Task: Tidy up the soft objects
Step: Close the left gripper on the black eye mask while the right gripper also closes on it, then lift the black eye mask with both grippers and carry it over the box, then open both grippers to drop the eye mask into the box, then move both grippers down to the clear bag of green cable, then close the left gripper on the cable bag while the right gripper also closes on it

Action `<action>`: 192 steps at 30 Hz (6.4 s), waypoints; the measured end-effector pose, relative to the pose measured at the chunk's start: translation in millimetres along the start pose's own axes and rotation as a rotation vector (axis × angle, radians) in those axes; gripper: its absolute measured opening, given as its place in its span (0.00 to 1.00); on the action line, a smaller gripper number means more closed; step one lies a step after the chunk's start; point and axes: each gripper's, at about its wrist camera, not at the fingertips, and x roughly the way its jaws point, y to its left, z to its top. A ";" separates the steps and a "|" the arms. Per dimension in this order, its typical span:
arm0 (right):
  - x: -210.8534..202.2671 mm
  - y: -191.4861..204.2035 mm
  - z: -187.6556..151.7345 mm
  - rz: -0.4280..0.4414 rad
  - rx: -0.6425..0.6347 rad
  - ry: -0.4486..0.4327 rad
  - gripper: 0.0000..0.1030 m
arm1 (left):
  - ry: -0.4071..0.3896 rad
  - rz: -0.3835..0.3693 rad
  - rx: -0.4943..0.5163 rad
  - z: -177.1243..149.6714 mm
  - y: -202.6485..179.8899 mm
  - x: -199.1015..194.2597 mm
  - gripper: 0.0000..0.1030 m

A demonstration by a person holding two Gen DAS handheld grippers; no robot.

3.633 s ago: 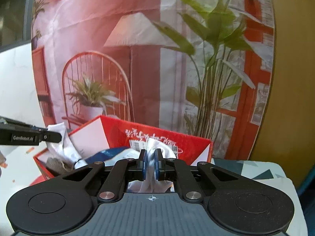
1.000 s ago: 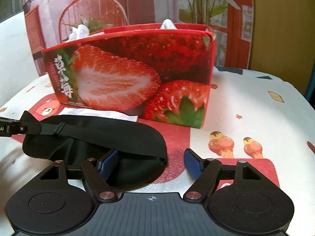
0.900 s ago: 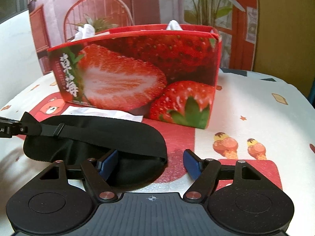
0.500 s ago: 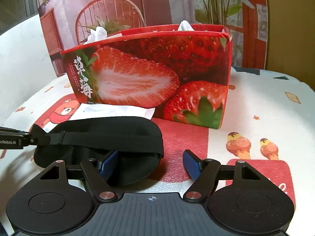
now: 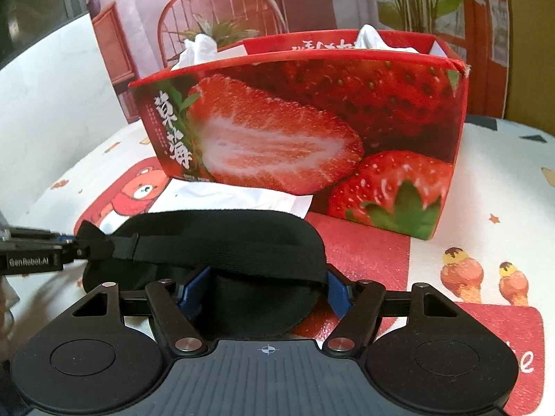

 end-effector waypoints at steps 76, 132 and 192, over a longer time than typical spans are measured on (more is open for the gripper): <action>37.5 -41.6 191.3 -0.210 -0.138 -0.089 0.08 | -0.037 0.032 0.263 230.4 -73.8 101.5 0.08; -87.6 18.3 53.7 -0.287 -0.038 -0.359 1.00 | -0.085 0.000 0.113 101.5 -13.7 -36.6 0.99; -14.4 41.7 49.3 -0.094 -0.142 -0.167 0.55 | -0.100 -0.126 0.196 81.5 -26.4 22.1 0.62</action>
